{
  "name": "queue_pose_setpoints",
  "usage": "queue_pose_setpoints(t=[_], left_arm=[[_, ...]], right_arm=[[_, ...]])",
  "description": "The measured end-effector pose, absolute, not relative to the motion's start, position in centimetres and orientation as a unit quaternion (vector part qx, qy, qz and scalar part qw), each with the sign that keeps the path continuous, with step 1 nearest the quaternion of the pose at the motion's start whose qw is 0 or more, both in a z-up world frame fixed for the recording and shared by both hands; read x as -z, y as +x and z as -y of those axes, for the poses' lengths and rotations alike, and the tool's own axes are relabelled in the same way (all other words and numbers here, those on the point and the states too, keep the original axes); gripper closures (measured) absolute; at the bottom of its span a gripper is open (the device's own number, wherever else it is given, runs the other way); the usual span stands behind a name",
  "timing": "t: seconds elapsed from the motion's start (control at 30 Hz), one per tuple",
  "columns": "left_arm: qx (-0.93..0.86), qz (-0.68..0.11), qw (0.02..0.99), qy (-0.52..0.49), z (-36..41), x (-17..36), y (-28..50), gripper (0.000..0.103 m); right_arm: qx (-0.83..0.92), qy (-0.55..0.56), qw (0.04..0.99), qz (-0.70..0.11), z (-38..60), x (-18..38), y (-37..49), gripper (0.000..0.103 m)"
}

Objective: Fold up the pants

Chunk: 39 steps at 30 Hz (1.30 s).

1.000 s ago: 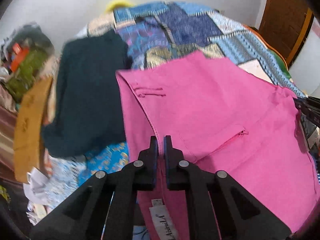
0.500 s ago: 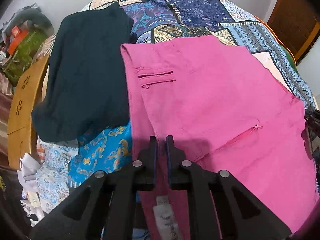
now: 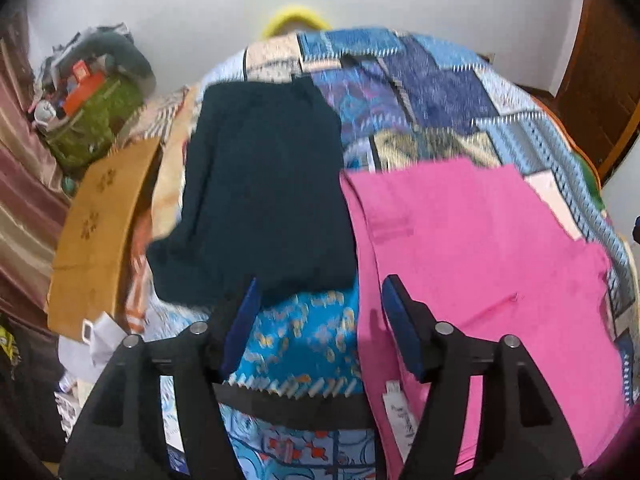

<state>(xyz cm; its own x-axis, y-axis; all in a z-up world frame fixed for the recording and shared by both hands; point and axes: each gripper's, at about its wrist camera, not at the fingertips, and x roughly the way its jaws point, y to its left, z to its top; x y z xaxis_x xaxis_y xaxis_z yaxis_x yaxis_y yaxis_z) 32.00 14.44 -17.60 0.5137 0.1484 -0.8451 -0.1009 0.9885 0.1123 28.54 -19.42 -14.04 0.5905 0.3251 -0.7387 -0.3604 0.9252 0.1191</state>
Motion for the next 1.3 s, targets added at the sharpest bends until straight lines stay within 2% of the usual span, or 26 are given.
queue_pose_setpoints(t=[0.17,0.27,0.53,1.0,1.23,1.27,1.3], left_arm=[[-0.065,-0.480,0.875,0.007,-14.7,15.8,34.9,0.034],[-0.067,-0.483,0.873,0.000,-14.8,16.0,36.7,0.034],[-0.039,-0.507,0.861,-0.015,-15.5,18.6,39.8,0.036],[-0.014,-0.551,0.830,-0.084,-17.4,24.3,44.5,0.058],[-0.025,-0.533,0.846,0.004,-15.0,24.2,44.3,0.083],[-0.031,-0.529,0.848,0.020,-14.7,24.2,44.1,0.087],[-0.036,-0.523,0.851,0.034,-14.4,24.2,43.9,0.089]], right_arm=[[-0.207,-0.012,0.900,-0.383,18.4,11.7,29.9,0.065],[-0.213,-0.012,0.901,-0.378,17.4,11.6,31.5,0.058],[-0.214,-0.010,0.870,-0.443,15.8,16.7,37.6,0.057],[-0.211,-0.036,0.820,-0.531,12.5,23.9,46.3,0.057],[-0.220,-0.039,0.806,-0.548,10.7,26.8,48.1,0.058],[-0.218,-0.045,0.808,-0.545,10.4,26.9,48.0,0.063],[-0.218,-0.059,0.809,-0.542,9.9,27.1,47.7,0.080]])
